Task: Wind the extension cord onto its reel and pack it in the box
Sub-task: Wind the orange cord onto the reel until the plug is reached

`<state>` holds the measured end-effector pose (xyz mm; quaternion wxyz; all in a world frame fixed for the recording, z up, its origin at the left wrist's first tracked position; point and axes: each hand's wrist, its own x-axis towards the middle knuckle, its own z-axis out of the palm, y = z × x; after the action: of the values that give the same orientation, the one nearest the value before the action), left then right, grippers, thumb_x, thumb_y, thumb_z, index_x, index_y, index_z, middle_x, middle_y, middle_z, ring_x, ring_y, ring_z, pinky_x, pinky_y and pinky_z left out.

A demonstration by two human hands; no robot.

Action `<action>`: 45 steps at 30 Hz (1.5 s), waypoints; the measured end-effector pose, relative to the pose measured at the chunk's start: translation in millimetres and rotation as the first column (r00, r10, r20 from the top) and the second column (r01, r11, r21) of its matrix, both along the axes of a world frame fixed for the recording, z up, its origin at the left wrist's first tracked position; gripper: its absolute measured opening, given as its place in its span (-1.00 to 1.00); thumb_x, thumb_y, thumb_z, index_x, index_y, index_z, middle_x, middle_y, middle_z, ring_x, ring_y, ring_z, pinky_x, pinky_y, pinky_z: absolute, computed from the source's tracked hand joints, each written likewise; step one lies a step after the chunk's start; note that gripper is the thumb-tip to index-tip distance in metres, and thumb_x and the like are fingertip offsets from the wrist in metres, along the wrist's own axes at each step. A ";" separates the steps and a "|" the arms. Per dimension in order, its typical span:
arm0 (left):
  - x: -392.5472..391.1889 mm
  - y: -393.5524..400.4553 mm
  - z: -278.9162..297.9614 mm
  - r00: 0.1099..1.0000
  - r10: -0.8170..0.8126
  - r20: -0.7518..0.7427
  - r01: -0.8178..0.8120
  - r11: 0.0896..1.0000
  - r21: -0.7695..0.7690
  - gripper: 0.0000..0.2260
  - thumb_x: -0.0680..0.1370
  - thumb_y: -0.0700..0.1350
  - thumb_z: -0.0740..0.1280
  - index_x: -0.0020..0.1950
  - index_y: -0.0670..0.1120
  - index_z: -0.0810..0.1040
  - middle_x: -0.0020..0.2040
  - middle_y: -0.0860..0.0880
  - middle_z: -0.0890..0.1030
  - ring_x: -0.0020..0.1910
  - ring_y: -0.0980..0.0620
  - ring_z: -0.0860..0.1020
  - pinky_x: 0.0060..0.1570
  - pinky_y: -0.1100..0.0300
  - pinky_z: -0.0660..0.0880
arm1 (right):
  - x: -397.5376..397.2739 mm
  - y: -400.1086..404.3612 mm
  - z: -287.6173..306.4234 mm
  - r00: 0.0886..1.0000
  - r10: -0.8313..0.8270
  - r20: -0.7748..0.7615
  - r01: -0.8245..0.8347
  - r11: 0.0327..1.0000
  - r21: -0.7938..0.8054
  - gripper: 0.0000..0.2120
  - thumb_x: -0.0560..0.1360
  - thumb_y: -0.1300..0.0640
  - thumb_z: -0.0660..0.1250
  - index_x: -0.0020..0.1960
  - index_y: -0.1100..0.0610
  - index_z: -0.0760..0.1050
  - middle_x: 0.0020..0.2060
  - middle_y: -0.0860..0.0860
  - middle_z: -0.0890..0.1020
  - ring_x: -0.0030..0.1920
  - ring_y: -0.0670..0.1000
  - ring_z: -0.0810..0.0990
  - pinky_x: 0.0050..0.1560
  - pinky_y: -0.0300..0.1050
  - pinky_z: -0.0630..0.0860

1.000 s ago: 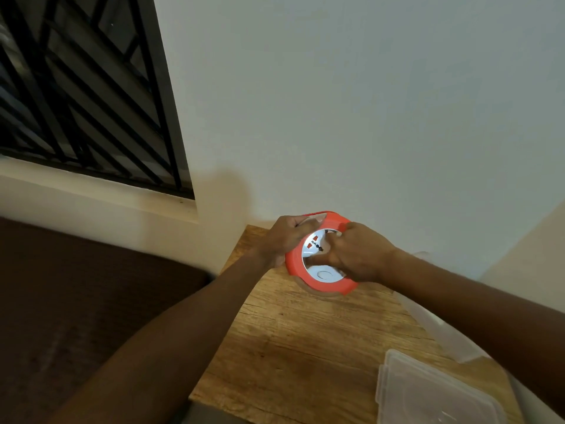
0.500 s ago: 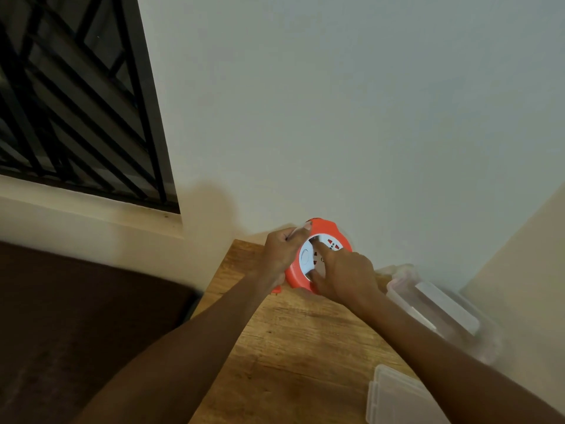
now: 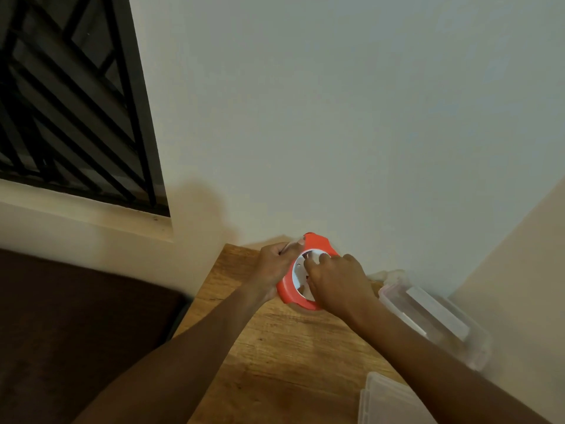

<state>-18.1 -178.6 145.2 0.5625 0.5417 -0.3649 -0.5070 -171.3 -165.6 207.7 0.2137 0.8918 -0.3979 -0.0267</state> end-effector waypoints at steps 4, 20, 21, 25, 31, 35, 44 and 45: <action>2.8 -2.1 1.2 0.999 -0.022 -0.034 0.022 1.000 -0.002 -0.84 0.57 0.15 0.47 -0.20 0.24 0.75 -0.04 -0.05 0.79 -0.04 -0.16 0.77 -0.08 -0.01 0.73 | -6.4 -0.1 4.8 0.976 0.201 -0.088 -0.196 0.979 0.056 -0.65 0.42 0.11 0.47 0.19 0.09 0.59 0.30 0.19 0.50 0.16 0.21 0.55 0.01 0.10 0.56; 3.6 -2.4 9.1 0.979 -0.181 0.094 0.183 0.983 -0.012 -0.55 0.36 0.31 0.53 0.10 0.05 0.75 0.05 -0.09 0.78 0.08 -0.25 0.73 0.15 -0.27 0.66 | -19.1 -10.4 0.5 0.882 0.362 -0.302 -0.355 0.931 0.079 -0.52 0.54 -0.01 0.38 0.41 -0.16 0.33 0.29 0.24 0.48 0.29 0.28 0.41 0.27 0.20 0.39; 4.4 -1.3 8.7 0.979 -0.180 0.097 0.182 0.983 -0.007 -0.59 0.35 0.32 0.53 0.05 0.09 0.76 0.04 -0.07 0.79 0.07 -0.23 0.74 0.15 -0.27 0.66 | -18.0 -10.2 0.3 0.874 0.364 -0.321 -0.358 0.930 0.079 -0.51 0.53 0.00 0.38 0.42 -0.14 0.32 0.30 0.24 0.48 0.31 0.29 0.39 0.31 0.23 0.37; 7.3 1.0 6.6 0.973 -0.201 0.111 0.202 0.979 0.006 -0.69 0.43 0.26 0.51 0.05 0.13 0.76 0.04 -0.06 0.78 0.07 -0.23 0.73 0.14 -0.27 0.66 | -13.5 -7.8 5.5 0.853 0.377 -0.360 -0.372 0.924 0.084 -0.57 0.57 0.02 0.31 0.42 -0.14 0.34 0.24 0.23 0.52 0.28 0.29 0.39 0.27 0.23 0.38; 13.4 4.2 3.7 0.969 -0.242 0.051 0.241 0.970 0.013 -0.54 0.41 0.26 0.53 0.16 0.00 0.75 0.10 -0.17 0.77 0.13 -0.33 0.70 0.20 -0.28 0.62 | -12.6 -11.7 11.3 0.779 0.434 -0.452 -0.438 0.893 0.102 -0.43 0.53 0.08 0.38 0.45 -0.12 0.23 0.12 0.24 0.56 0.18 0.30 0.47 0.26 0.23 0.37; 15.5 4.0 1.3 0.970 -0.234 0.065 0.235 0.972 -0.001 -0.58 0.49 0.21 0.50 0.18 -0.06 0.73 0.08 -0.20 0.76 0.07 -0.31 0.72 0.12 -0.26 0.65 | -10.7 -12.6 10.1 0.787 0.424 -0.449 -0.418 0.901 0.117 -0.27 0.45 0.00 0.47 0.49 -0.08 0.16 0.21 0.19 0.58 0.15 0.24 0.58 0.24 0.22 0.43; -5.5 -2.9 6.3 0.957 0.103 -0.272 -0.103 0.995 0.015 -0.84 0.57 0.06 0.50 0.04 0.00 0.74 0.01 -0.11 0.80 0.03 -0.17 0.76 0.05 -0.12 0.71 | 10.3 -20.0 3.1 0.896 -0.289 0.336 0.190 0.936 0.297 -0.34 0.44 -0.32 0.22 0.45 -0.03 0.31 0.14 -0.03 0.64 0.06 0.08 0.63 -0.04 -0.05 0.54; -7.2 -2.6 7.2 0.957 0.116 -0.265 -0.118 0.993 0.007 -0.85 0.57 0.06 0.49 0.01 0.01 0.75 -0.01 -0.10 0.80 0.05 -0.18 0.76 0.09 -0.15 0.70 | 11.4 -20.8 2.6 0.863 -0.344 0.370 0.211 0.911 0.355 -0.33 0.44 -0.33 0.24 0.44 -0.02 0.32 0.19 -0.02 0.62 0.10 0.09 0.62 0.00 -0.04 0.55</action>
<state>-25.2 -181.3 152.4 0.6378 0.4870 -0.2560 -0.5390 -159.9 -186.4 210.3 -0.0233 0.8304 -0.5515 0.0764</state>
